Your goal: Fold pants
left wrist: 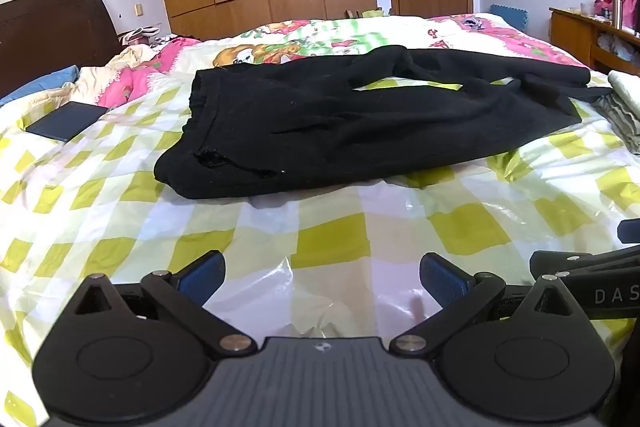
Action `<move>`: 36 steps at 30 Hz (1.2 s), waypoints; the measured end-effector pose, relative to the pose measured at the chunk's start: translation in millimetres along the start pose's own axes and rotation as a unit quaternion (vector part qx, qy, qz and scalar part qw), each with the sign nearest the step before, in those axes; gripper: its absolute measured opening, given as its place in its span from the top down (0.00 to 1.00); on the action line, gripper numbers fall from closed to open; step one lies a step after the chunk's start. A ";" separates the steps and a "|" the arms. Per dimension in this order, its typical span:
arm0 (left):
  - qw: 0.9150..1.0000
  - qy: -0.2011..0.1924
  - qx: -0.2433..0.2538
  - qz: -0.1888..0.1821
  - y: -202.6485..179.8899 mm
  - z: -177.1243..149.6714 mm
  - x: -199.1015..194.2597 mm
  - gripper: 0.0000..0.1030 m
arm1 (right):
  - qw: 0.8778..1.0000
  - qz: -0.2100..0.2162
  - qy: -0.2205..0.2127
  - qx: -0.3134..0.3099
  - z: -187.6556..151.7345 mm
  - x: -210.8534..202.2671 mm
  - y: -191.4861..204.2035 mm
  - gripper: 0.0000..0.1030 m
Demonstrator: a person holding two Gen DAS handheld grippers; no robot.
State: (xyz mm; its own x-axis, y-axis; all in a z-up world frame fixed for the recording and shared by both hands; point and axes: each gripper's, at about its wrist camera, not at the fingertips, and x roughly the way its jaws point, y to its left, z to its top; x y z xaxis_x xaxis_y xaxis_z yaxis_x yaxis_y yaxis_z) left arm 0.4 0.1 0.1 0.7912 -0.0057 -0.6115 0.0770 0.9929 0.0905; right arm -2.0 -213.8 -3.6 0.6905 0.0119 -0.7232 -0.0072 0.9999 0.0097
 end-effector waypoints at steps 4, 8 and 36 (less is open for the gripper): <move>1.000 0.005 -0.002 -0.007 1.6 0.3 1.8 0.00 | 1.000 -0.002 0.003 0.002 -0.8 0.0 2.9 0.02; 1.000 0.008 -0.001 -0.006 6.8 -3.0 5.0 0.00 | 1.000 -0.003 0.002 0.001 -0.4 -1.7 7.0 0.02; 1.000 0.017 0.002 0.001 2.1 -5.2 7.5 0.00 | 1.000 0.008 0.000 -0.006 -1.9 -2.1 5.7 0.02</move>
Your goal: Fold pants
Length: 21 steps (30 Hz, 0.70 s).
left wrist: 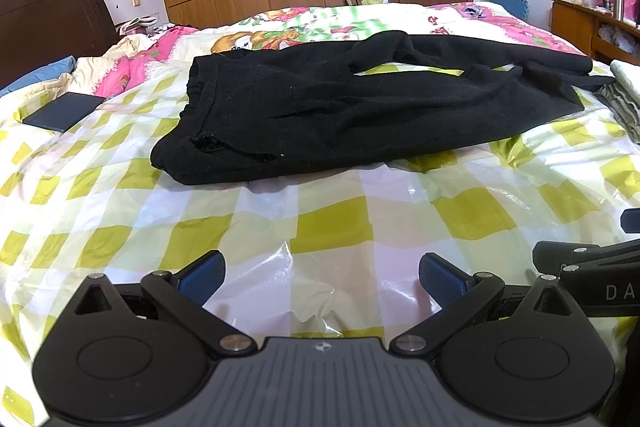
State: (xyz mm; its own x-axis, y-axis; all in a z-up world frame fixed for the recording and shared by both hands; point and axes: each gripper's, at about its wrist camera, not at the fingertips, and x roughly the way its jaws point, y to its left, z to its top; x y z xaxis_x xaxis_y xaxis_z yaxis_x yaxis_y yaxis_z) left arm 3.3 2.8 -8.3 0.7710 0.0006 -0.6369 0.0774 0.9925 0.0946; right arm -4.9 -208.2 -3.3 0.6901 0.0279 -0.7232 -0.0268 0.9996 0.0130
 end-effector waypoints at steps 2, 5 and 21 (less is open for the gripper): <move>1.000 -0.001 0.000 0.000 0.1 -0.2 0.0 0.00 | 1.000 0.000 0.000 0.000 0.2 0.0 -0.2 0.02; 1.000 0.000 0.000 0.000 0.1 0.2 0.0 0.00 | 1.000 -0.001 -0.001 -0.002 0.1 -0.1 0.0 0.02; 1.000 -0.004 0.009 0.005 -1.3 0.2 -1.7 0.00 | 1.000 -0.002 -0.001 -0.003 -0.3 -0.5 1.0 0.02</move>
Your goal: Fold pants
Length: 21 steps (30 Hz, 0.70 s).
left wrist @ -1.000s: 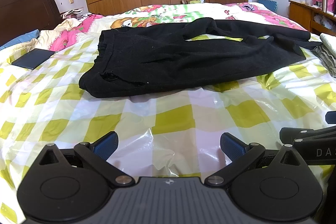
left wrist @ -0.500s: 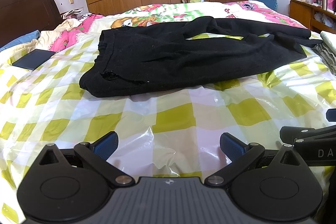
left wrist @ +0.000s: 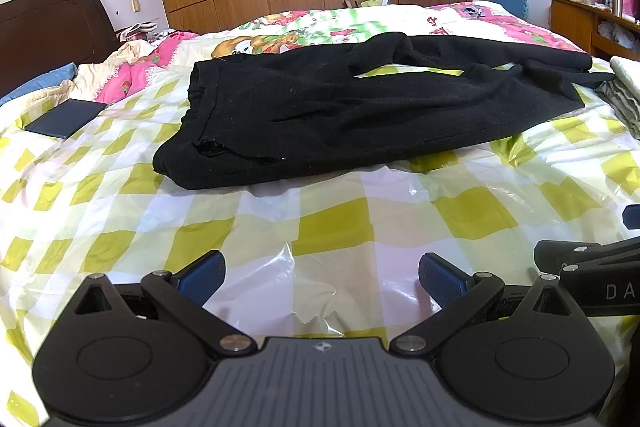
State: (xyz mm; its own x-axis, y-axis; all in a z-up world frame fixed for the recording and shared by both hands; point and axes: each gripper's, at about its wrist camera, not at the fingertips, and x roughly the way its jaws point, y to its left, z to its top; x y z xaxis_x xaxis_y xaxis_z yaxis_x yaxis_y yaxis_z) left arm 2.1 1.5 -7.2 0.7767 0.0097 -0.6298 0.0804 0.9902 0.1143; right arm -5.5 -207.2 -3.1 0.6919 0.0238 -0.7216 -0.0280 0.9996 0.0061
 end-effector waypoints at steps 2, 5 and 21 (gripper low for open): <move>1.000 0.000 0.001 0.001 -0.2 0.0 0.0 0.00 | 1.000 0.000 0.000 0.000 0.0 0.0 0.0 0.02; 1.000 -0.001 0.002 0.002 -0.4 0.4 -0.2 0.00 | 1.000 0.000 0.000 0.000 0.0 0.0 0.0 0.02; 1.000 -0.002 0.003 0.002 -1.2 0.2 -0.4 0.00 | 1.000 -0.003 -0.003 -0.005 -0.1 -0.9 1.3 0.02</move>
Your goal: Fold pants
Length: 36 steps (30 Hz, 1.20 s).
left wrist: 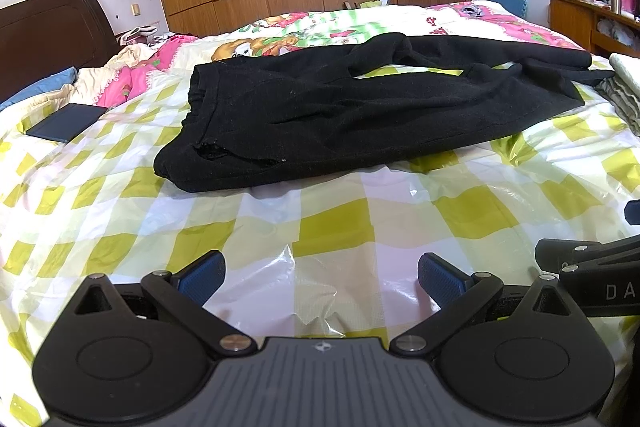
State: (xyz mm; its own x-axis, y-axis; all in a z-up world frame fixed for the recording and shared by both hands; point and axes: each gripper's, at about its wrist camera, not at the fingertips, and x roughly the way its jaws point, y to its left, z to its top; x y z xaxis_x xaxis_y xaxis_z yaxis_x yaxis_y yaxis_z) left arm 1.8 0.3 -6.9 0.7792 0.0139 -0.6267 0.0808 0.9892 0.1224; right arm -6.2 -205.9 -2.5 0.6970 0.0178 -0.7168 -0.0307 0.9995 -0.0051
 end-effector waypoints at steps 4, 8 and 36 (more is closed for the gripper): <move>1.000 -0.001 0.001 0.000 0.1 0.2 -0.2 0.00 | 1.000 0.000 -0.002 -0.001 0.0 -0.4 0.5 0.02; 1.000 -0.002 0.002 0.001 0.1 -0.1 -0.5 0.00 | 1.000 0.000 -0.001 -0.002 0.1 -0.5 0.4 0.02; 1.000 -0.023 0.002 0.011 24.6 19.4 16.9 0.00 | 0.997 0.026 -0.028 -0.059 38.0 15.1 23.6 0.02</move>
State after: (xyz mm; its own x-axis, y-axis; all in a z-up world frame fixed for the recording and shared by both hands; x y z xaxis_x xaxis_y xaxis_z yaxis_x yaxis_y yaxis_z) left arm 29.1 22.0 0.4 0.8088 0.0285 -0.5874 0.0656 0.9882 0.1381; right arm 30.8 -181.1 13.1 0.7318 0.0741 -0.6775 -0.1501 0.9872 -0.0542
